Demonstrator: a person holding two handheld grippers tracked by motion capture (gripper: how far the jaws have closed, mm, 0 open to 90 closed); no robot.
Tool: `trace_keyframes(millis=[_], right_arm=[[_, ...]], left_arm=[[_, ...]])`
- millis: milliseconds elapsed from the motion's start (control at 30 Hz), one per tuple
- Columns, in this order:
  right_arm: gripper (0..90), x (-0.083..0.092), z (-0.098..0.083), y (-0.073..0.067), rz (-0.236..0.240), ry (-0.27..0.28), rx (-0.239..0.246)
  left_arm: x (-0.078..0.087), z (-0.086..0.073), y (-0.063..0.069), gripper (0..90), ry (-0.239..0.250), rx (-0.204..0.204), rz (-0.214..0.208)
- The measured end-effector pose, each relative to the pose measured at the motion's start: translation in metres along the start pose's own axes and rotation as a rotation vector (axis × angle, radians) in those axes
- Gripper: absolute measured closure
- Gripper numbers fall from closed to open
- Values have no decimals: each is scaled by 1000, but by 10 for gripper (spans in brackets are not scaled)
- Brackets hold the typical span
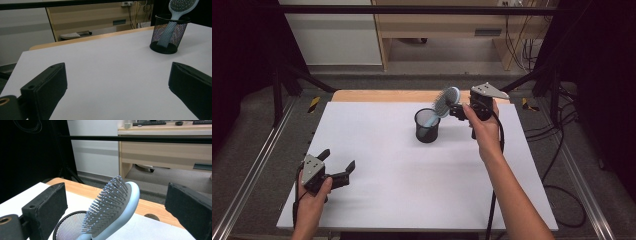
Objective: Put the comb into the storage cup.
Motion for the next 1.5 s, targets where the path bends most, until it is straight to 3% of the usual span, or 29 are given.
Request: trace_keyframes(millis=[667,1200,1500], right_arm=[[39,9,3,-4,15,12,33],[29,38,4,13,5,13,43],[26,46,0,13,1,4,47]], left_arm=[[2,0,-6,18,10,19,8],[12,2,-27,14,49,59,38],[16,3,-36,14,62,83,54]])
Point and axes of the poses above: each handheld gripper's, and its own axes: x roughly backward along the jaws, z roughly out of its top, y roughly to its right, the point moved 7 cm from there along -x, roughly forward along the jaws, and after that the axes turned 4 degrees about -x, right-handed, at the moved point
